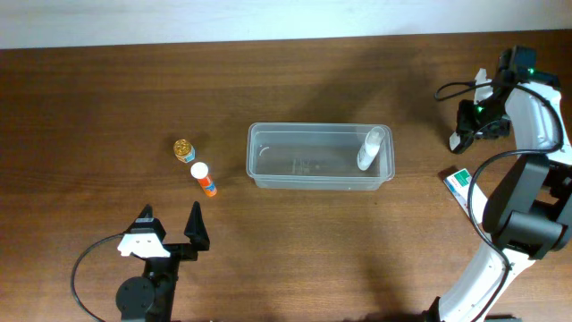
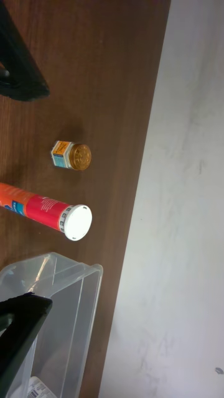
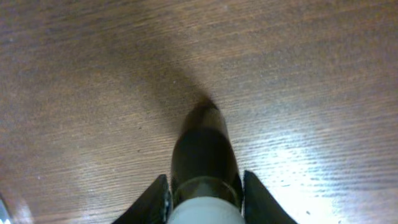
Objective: Pack container
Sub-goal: 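Lift the brown bottle and carry it over the container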
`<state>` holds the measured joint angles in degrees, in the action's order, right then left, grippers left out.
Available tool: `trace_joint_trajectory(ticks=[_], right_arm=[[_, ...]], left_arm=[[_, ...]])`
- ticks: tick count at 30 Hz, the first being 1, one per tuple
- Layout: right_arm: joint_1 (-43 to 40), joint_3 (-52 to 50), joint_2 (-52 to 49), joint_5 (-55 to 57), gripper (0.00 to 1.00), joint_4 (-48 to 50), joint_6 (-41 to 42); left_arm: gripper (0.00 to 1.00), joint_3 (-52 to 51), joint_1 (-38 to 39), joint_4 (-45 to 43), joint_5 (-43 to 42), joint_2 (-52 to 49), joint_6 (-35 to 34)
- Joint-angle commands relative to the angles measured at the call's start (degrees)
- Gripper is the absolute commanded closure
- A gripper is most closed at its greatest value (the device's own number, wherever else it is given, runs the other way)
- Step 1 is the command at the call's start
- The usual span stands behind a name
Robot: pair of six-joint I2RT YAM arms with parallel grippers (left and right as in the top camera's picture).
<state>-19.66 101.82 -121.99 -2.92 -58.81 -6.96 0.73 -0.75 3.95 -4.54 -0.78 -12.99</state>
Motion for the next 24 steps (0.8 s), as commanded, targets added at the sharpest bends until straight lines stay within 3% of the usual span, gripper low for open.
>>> trace_joint_trajectory(ticks=[1,8,16,24], right_arm=[[0.04,0.68,-0.61,0.57,0.73,-1.03,2.97],[0.11,5.20,-0.57,0.46,0.82,-5.29,3.28],[0.13,11.91,-0.52,-5.22,0.83,-11.87,4.31],[0.35,26.88,-0.46,-13.22,0.82,-26.77,4.31]], left_arm=[[0.01,-0.22,-0.26,0.17,-0.63,0.48,0.90],[0.01,-0.22,-0.26,0.17,-0.63,0.48,0.90],[0.01,-0.22,-0.26,0.17,-0.63,0.48,0.90],[0.01,-0.22,-0.26,0.17,-0.63,0.48,0.90]])
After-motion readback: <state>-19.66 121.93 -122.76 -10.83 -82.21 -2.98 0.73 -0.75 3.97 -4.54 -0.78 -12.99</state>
